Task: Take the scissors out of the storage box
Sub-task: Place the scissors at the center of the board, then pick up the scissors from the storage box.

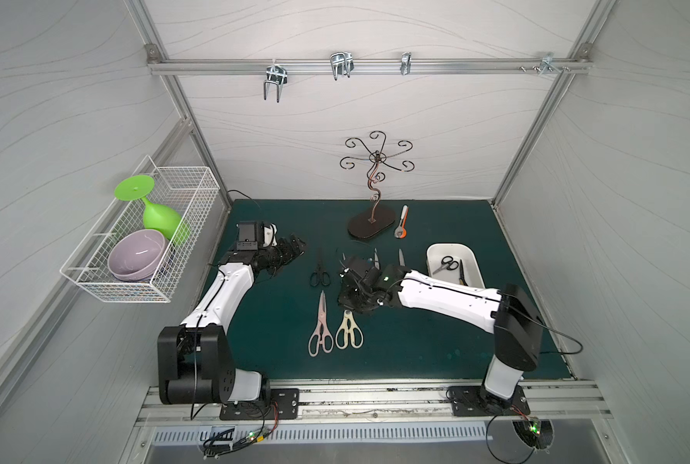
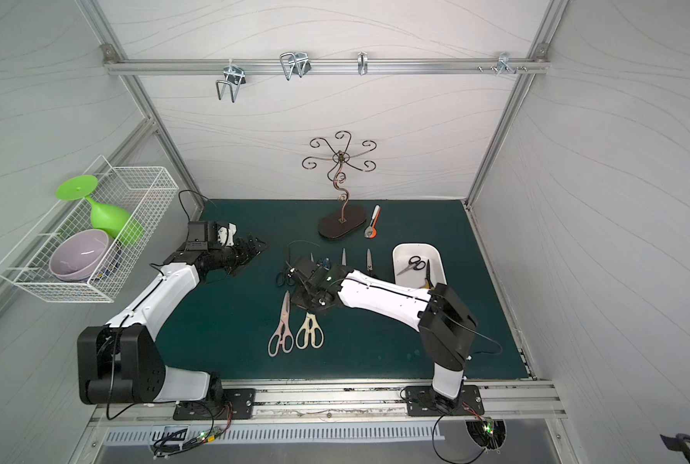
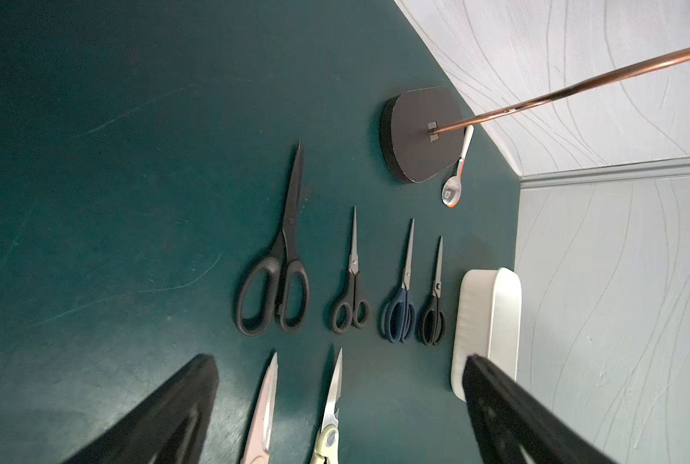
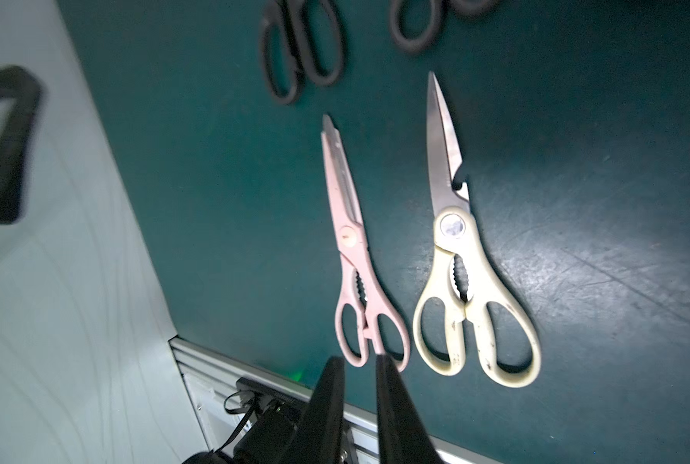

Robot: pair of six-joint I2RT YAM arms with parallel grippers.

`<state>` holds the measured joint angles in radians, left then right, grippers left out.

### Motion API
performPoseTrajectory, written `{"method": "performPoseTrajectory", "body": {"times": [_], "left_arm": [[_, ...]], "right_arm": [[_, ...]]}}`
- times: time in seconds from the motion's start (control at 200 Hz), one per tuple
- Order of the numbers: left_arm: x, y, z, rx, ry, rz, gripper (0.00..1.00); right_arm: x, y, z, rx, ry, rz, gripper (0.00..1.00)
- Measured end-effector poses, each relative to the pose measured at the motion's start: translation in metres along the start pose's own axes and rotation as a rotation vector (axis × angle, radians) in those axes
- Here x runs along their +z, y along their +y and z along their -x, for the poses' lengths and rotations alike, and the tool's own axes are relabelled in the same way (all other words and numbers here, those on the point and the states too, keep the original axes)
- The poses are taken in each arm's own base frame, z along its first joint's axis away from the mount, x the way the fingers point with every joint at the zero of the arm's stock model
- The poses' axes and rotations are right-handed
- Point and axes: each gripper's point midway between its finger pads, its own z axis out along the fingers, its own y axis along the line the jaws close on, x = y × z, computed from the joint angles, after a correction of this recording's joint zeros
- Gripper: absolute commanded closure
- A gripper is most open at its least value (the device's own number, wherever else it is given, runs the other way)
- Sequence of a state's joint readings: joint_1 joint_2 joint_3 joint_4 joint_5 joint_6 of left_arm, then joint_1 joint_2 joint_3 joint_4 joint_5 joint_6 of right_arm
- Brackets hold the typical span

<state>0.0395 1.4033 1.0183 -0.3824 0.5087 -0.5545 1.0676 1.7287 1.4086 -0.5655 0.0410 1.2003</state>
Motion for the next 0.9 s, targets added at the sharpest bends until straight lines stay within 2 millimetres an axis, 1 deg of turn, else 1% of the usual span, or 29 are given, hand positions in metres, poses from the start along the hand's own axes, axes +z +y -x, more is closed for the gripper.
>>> {"method": "performPoseTrajectory", "body": {"times": [0.04, 0.08, 0.16, 0.205, 0.26, 0.285, 0.375, 0.44, 0.52, 0.62, 0.705, 0.805, 0.9], "left_arm": [[0.002, 0.000, -0.001, -0.003, 0.008, -0.003, 0.00], [0.004, 0.000, -0.003, -0.003, 0.018, -0.007, 0.01], [0.011, -0.001, -0.009, -0.001, 0.046, -0.016, 0.00], [0.015, -0.002, -0.014, 0.003, 0.065, -0.017, 0.00], [0.021, -0.006, -0.021, 0.014, 0.089, -0.024, 0.00], [0.025, -0.008, -0.025, 0.022, 0.103, -0.027, 0.00], [0.036, -0.016, -0.042, 0.045, 0.159, -0.041, 0.01], [0.044, -0.020, -0.052, 0.054, 0.196, -0.055, 0.00], [0.052, -0.024, -0.063, 0.052, 0.244, -0.074, 0.00], [0.059, -0.024, -0.070, 0.032, 0.286, -0.094, 0.00], [0.064, -0.025, -0.076, 0.017, 0.318, -0.109, 0.00], [0.068, -0.027, -0.081, 0.012, 0.345, -0.119, 0.00], [0.069, -0.030, -0.085, 0.018, 0.361, -0.130, 0.00]], "right_arm": [[-0.013, -0.001, 0.015, -0.017, -0.032, 0.023, 0.80], [-0.024, -0.006, 0.030, -0.022, -0.064, 0.035, 0.80], [-0.041, -0.025, 0.066, -0.030, -0.132, 0.029, 0.80], [-0.047, -0.042, 0.086, -0.028, -0.164, 0.010, 0.80], [-0.049, -0.061, 0.105, -0.022, -0.186, -0.019, 0.80], [-0.050, -0.073, 0.115, -0.014, -0.195, -0.037, 0.80], [-0.053, -0.112, 0.138, 0.012, -0.204, -0.096, 0.80], [-0.057, -0.137, 0.152, 0.022, -0.213, -0.134, 0.80], [-0.065, -0.161, 0.168, 0.025, -0.224, -0.174, 0.80], [-0.074, -0.190, 0.189, 0.027, -0.229, -0.226, 0.80], [-0.076, -0.214, 0.204, 0.040, -0.220, -0.265, 0.80], [-0.079, -0.249, 0.211, 0.081, -0.189, -0.320, 0.80], [-0.085, -0.279, 0.208, 0.126, -0.161, -0.371, 0.80]]}}
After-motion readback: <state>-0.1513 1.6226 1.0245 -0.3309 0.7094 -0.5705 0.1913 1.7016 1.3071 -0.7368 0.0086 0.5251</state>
